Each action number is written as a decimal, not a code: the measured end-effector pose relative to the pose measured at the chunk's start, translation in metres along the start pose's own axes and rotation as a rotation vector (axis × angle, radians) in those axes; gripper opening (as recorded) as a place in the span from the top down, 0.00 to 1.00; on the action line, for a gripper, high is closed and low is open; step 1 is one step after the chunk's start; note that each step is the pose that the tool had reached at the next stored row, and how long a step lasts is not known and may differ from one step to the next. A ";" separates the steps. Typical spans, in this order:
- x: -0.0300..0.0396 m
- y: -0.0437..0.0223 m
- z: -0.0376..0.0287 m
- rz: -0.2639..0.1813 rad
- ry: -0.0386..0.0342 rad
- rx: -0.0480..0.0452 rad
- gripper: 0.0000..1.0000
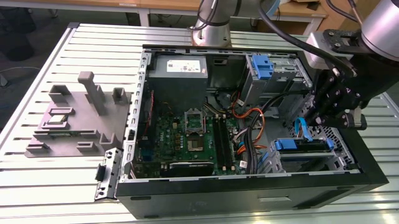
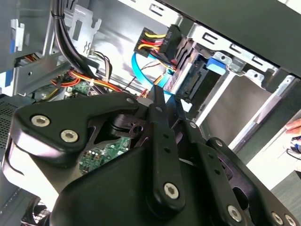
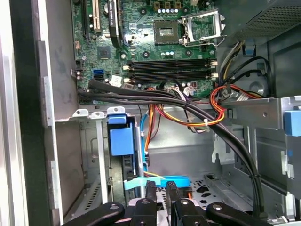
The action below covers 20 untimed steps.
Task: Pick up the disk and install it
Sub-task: 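Insert the second disk wire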
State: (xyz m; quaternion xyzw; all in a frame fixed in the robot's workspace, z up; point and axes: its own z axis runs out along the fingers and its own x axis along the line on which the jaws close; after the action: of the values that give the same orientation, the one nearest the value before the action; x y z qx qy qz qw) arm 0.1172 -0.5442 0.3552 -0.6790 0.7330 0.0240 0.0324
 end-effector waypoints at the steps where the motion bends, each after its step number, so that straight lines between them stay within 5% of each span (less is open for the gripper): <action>1: -0.0008 0.0001 0.0001 0.000 -0.0002 0.0000 0.76; 20: -0.0079 -0.0042 0.0008 -0.008 -0.0013 -0.0008 0.76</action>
State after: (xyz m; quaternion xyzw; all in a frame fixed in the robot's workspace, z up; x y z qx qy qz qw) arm 0.1220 -0.5366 0.3550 -0.6818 0.7304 0.0246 0.0326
